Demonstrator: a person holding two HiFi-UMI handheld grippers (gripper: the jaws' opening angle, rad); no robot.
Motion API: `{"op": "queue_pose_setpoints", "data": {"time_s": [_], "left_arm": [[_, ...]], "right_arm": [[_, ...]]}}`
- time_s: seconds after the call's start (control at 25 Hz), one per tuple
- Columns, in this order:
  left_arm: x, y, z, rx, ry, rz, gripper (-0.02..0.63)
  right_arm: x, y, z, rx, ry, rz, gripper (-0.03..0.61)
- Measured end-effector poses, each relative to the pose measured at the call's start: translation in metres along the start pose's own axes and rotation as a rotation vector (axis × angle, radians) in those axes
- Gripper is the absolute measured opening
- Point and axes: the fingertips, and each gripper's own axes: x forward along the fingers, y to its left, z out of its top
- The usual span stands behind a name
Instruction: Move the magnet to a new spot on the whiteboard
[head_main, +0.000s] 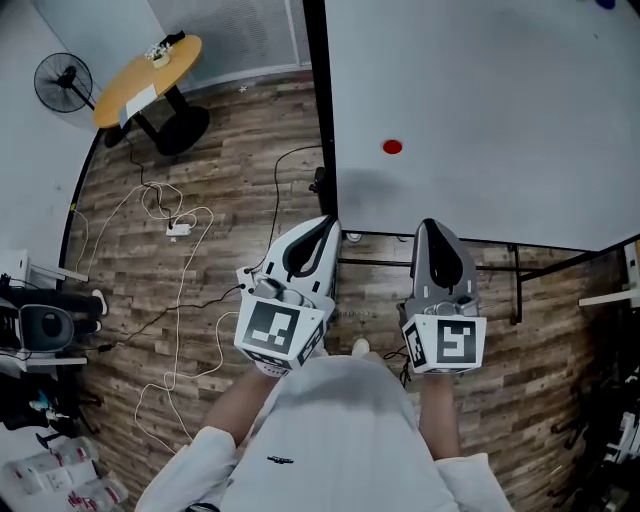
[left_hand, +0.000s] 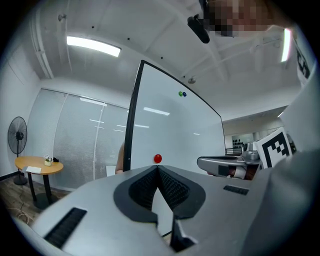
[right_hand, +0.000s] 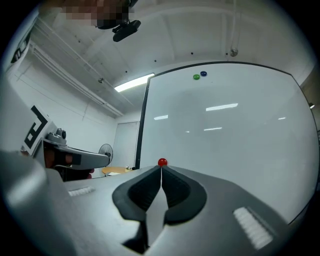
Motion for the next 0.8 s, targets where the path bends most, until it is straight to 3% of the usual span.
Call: {"op": "queue_pose_setpoints", "data": {"time_s": [0.36,0.56,0.8], "left_arm": [[0.011,0.011,0.002,-0.006,-0.009,-0.035,0.006],[0.017,0.011,0.001,-0.002,0.0,-0.05,0.006],[0.023,0.017,-0.003,-0.006,0.013,-0.053,0.006]], "right_arm": [[0.015,0.007,0.0,-0.014,0.004,-0.019,0.031],[0.025,0.011,-0.007,-0.01,0.037,0.003,0.121],[0.042,0.009,-0.003,-0.022,0.039,-0.019,0.126]]}}
